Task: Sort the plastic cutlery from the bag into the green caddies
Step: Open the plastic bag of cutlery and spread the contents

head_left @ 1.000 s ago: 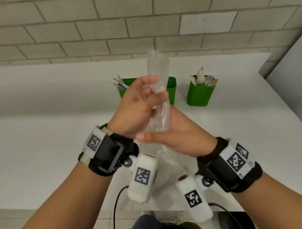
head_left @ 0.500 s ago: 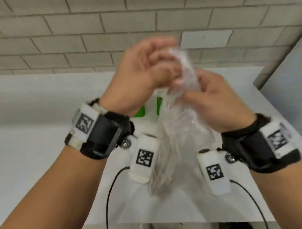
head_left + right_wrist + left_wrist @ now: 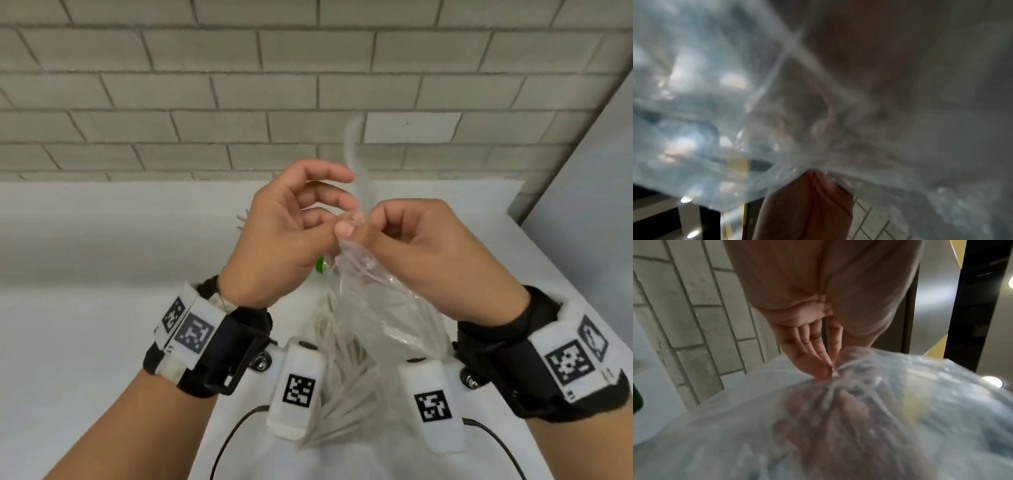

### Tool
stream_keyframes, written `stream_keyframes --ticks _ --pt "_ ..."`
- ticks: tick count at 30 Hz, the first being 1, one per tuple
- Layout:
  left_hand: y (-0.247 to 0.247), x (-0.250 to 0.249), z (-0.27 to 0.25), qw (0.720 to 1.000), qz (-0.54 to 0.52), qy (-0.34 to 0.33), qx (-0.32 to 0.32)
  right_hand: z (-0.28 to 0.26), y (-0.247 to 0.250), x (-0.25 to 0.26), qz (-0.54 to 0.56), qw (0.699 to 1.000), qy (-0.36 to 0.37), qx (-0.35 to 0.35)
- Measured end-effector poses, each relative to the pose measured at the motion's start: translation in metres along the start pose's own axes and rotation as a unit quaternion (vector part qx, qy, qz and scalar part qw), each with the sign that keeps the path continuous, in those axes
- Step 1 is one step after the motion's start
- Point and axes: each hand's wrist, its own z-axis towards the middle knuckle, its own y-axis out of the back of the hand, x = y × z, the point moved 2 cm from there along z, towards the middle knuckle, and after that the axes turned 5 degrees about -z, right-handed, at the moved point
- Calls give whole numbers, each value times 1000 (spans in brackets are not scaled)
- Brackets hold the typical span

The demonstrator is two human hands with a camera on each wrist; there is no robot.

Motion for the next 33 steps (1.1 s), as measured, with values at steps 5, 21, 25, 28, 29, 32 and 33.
stream_keyframes --ticks 5,21,25,28,29,32,33 --pt "-4 10 -4 994 -44 88 -45 -7 10 -10 38 999 -19 28" --pt "16 -10 -4 990 102 -51 -86 -2 61 -33 1 992 -27 -126" --pt "9 -9 -4 984 172 -39 -31 -5 66 -20 -137 985 17 -103" --pt "-4 -6 -5 978 208 -26 13 -12 43 7 -141 979 146 3" --pt "-5 -8 -6 973 226 -28 28 -14 36 11 -127 980 144 58" --pt "11 -20 -4 939 340 -41 26 -6 42 -3 -374 917 38 135" --pt "27 -23 -2 922 386 -36 5 -3 54 -11 -499 856 -17 136"
